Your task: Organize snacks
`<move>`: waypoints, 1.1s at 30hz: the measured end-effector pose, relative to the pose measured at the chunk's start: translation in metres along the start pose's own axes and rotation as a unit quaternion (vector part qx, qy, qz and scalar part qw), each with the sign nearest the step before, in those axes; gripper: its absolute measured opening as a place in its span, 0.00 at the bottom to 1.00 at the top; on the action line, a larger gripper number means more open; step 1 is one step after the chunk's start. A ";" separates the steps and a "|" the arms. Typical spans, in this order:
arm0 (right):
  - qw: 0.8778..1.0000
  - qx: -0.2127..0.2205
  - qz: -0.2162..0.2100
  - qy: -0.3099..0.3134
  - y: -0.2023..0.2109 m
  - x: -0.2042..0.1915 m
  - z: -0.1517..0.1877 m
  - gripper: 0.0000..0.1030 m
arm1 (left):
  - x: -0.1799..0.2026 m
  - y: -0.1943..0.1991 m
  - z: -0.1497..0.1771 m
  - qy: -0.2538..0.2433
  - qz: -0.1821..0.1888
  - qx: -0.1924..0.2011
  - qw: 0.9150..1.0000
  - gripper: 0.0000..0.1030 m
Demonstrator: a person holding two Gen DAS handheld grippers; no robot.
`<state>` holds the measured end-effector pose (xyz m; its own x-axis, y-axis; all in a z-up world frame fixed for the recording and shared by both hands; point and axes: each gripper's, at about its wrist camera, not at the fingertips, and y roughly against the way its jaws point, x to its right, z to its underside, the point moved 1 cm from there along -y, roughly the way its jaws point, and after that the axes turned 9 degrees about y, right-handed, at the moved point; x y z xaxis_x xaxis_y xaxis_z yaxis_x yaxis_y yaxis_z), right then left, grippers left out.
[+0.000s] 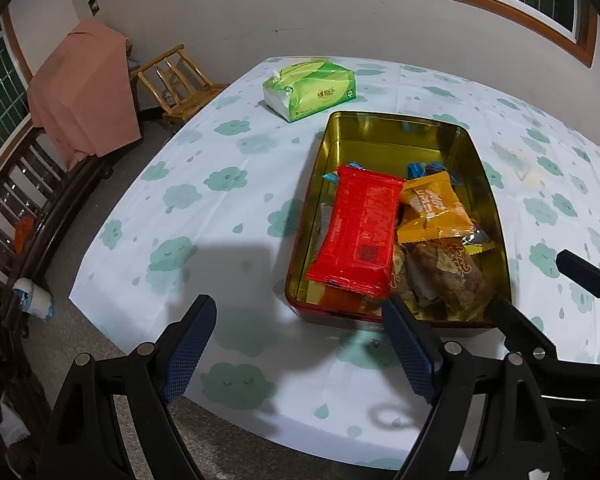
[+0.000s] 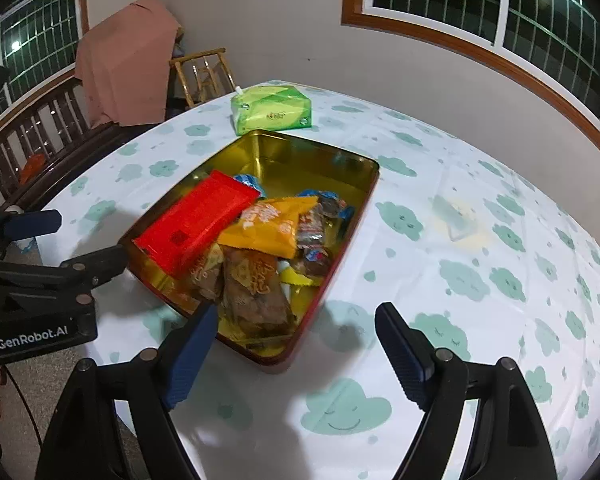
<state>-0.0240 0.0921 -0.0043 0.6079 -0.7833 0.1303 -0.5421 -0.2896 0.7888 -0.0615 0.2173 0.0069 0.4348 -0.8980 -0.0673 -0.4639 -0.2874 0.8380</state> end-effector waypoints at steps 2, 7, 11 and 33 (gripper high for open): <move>1.000 -0.004 0.006 -0.002 0.000 0.001 0.002 0.80 | 0.002 0.001 0.001 -0.002 0.000 -0.001 1.000 0.80; 1.000 -0.010 -0.003 -0.002 -0.001 0.001 0.007 0.80 | 0.005 0.002 0.001 -0.005 -0.003 -0.002 1.000 0.80; 1.000 -0.015 -0.011 -0.005 -0.002 0.001 0.010 0.80 | 0.006 0.002 0.001 -0.005 -0.003 -0.002 1.000 0.80; 0.999 -0.027 -0.026 -0.016 -0.010 0.002 0.015 0.80 | 0.012 -0.001 0.002 -0.007 -0.001 -0.013 1.000 0.80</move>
<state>-0.0259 0.0852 -0.0206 0.6155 -0.7850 0.0695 -0.4779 -0.3017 0.8250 -0.0575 0.2060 0.0036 0.4242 -0.9023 -0.0774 -0.4418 -0.2808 0.8520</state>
